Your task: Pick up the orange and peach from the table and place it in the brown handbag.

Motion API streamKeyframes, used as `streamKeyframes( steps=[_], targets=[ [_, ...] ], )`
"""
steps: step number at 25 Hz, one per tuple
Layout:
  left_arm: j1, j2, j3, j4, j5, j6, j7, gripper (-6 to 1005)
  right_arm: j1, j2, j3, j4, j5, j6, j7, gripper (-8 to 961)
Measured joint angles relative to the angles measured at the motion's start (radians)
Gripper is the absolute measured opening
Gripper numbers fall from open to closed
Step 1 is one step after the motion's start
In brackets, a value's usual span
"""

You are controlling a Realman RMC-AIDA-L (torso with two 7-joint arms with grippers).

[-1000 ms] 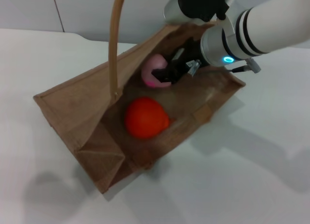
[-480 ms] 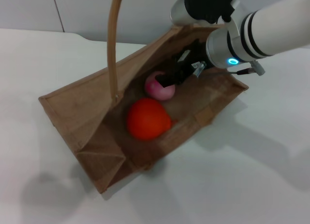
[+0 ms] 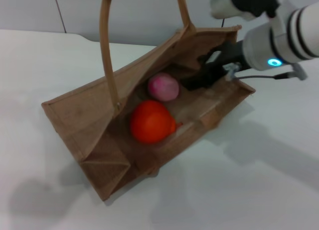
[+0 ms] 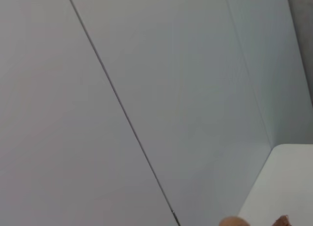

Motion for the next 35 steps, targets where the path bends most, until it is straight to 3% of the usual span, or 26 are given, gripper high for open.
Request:
streamKeyframes(
  steps=[6, 12, 16, 24, 29, 32, 35],
  targets=[
    [0.021, 0.000, -0.001, -0.001, 0.013, 0.016, 0.001, 123, -0.041, 0.001, 0.029, -0.068, -0.134, 0.092, 0.067, 722],
    [0.025, 0.000, -0.035, -0.039, 0.002, 0.029, 0.002, 123, -0.174, 0.002, 0.095, -0.297, -0.273, 0.243, 0.117, 721],
    [0.026, -0.001, -0.059, -0.075, -0.002, 0.029, 0.002, 122, -0.233, 0.001, 0.145, -0.397, -0.314, 0.270, 0.127, 718],
    [0.005, 0.001, -0.074, -0.158, -0.072, 0.031, 0.005, 190, -0.227, 0.000, 0.224, -0.355, -0.323, 0.247, 0.113, 715],
    [0.013, -0.002, -0.075, -0.203, -0.135, 0.028, 0.056, 424, -0.219, 0.002, 0.221, -0.291, -0.315, 0.157, 0.104, 714],
    [0.040, -0.005, -0.076, -0.246, -0.191, 0.075, 0.101, 662, -0.240, 0.005, 0.215, -0.278, -0.309, 0.062, 0.102, 713],
    [0.093, -0.008, -0.065, -0.305, -0.294, 0.166, 0.190, 721, -0.280, 0.007, 0.188, -0.274, -0.287, -0.077, 0.100, 712]
  ],
)
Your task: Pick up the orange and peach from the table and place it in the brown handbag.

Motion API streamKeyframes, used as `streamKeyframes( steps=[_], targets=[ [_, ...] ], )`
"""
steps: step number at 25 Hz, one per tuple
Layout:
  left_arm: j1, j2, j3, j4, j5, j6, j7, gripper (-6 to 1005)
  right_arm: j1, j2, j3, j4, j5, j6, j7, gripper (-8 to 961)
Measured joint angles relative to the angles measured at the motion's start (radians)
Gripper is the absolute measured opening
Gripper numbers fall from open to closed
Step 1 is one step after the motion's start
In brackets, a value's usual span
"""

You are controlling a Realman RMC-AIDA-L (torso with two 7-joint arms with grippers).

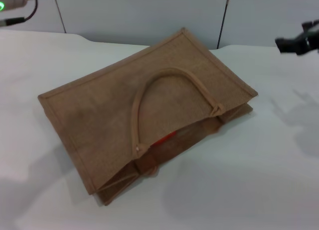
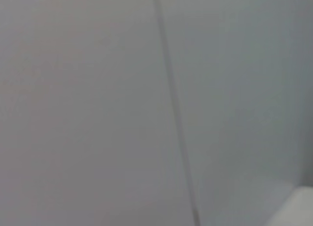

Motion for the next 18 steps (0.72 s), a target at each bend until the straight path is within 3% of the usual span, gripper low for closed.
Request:
streamKeyframes(
  steps=[5, 10, 18],
  targets=[
    [0.100, -0.002, 0.046, -0.123, -0.260, 0.153, 0.202, 819, -0.090, 0.001, -0.096, 0.025, 0.105, -0.339, -0.051, 711],
    [0.162, -0.003, 0.173, -0.225, -0.471, 0.297, 0.445, 878, -0.190, 0.000, -0.228, 0.105, 0.248, -0.753, -0.176, 711],
    [0.189, -0.004, 0.409, -0.325, -0.811, 0.599, 0.848, 879, -0.221, 0.002, -0.462, 0.338, 0.298, -1.350, -0.174, 711]
  ],
)
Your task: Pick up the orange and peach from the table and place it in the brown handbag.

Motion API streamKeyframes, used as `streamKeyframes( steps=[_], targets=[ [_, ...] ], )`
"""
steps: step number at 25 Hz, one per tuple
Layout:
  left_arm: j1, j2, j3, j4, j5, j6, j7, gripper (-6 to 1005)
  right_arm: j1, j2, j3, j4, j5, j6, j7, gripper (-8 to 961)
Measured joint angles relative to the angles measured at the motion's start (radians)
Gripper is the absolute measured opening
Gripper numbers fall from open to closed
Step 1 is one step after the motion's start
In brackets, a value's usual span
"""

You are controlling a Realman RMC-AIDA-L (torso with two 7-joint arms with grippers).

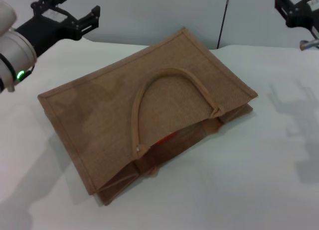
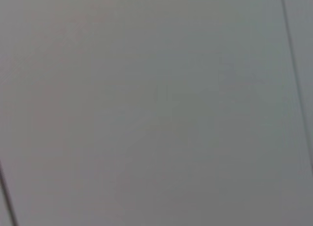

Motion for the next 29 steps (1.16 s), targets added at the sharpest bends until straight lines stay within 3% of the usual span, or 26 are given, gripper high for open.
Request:
streamKeyframes(
  steps=[2, 5, 7, 10, 13, 20, 29],
  targets=[
    [-0.018, 0.000, 0.018, -0.063, -0.131, 0.010, 0.102, 879, 0.016, 0.000, -0.070, 0.104, 0.007, -0.214, 0.003, 711],
    [-0.081, -0.001, 0.040, -0.217, -0.399, -0.029, 0.296, 879, 0.110, 0.001, -0.185, 0.377, 0.012, -0.604, 0.028, 711],
    [-0.103, -0.001, 0.044, -0.269, -0.464, -0.065, 0.351, 879, 0.196, 0.002, -0.281, 0.594, 0.029, -0.826, 0.101, 711],
    [-0.138, -0.001, 0.045, -0.369, -0.552, -0.147, 0.439, 879, 0.257, 0.004, -0.382, 0.789, 0.070, -1.000, 0.279, 711],
    [-0.152, -0.003, 0.045, -0.450, -0.631, -0.216, 0.532, 878, 0.265, -0.001, -0.396, 0.820, 0.089, -0.992, 0.398, 711],
    [-0.217, -0.006, 0.045, -0.664, -0.748, -0.362, 0.652, 878, 0.261, 0.001, -0.398, 0.821, 0.090, -0.904, 0.402, 711],
    [-0.256, -0.009, 0.035, -0.786, -0.760, -0.391, 0.696, 878, 0.269, 0.001, -0.392, 0.834, 0.092, -0.719, 0.408, 711]
  ],
)
